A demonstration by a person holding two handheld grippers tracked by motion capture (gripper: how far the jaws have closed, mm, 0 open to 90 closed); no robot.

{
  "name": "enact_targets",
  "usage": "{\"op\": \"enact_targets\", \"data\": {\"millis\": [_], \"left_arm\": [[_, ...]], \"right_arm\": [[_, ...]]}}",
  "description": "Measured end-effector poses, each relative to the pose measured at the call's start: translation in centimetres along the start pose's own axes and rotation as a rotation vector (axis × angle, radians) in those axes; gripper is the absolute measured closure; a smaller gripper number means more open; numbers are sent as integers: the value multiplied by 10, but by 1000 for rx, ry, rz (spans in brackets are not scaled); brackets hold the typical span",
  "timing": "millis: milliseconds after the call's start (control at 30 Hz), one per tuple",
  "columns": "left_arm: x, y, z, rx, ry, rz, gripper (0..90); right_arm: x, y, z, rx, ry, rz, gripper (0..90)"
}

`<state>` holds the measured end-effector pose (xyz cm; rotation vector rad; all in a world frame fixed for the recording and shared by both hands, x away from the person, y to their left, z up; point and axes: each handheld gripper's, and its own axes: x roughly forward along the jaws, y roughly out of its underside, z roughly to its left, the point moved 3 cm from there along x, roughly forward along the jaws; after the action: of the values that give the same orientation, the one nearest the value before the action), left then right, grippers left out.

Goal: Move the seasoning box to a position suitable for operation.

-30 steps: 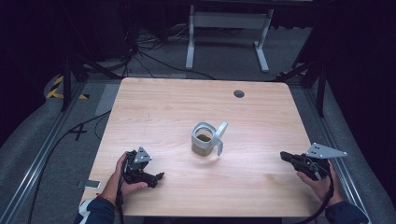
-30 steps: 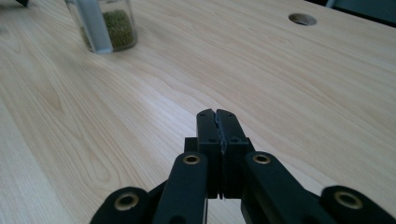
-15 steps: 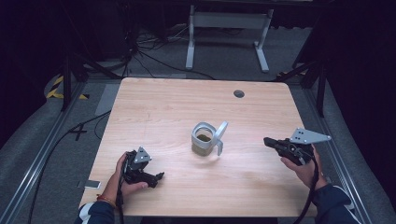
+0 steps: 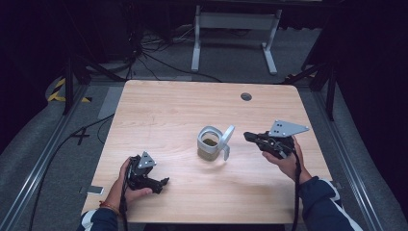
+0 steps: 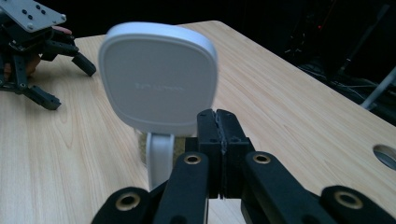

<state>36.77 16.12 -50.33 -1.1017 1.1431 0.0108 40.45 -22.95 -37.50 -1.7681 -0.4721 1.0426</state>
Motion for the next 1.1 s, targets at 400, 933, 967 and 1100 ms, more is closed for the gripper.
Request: {"op": "enact_targets", "data": {"millis": [400, 933, 967, 1100], "left_arm": [[0, 0, 0, 0, 0, 0, 4], [0, 0, 0, 0, 0, 0, 4], [0, 0, 0, 0, 0, 0, 4], [0, 0, 0, 1, 0, -1, 4]], "right_arm": [[27, -14, 17, -39, -41, 4, 900], [40, -13, 24, -46, -60, 19, 900], [40, -13, 24, -48, -58, 20, 900], [41, -13, 25, -49, -61, 17, 900]]}}
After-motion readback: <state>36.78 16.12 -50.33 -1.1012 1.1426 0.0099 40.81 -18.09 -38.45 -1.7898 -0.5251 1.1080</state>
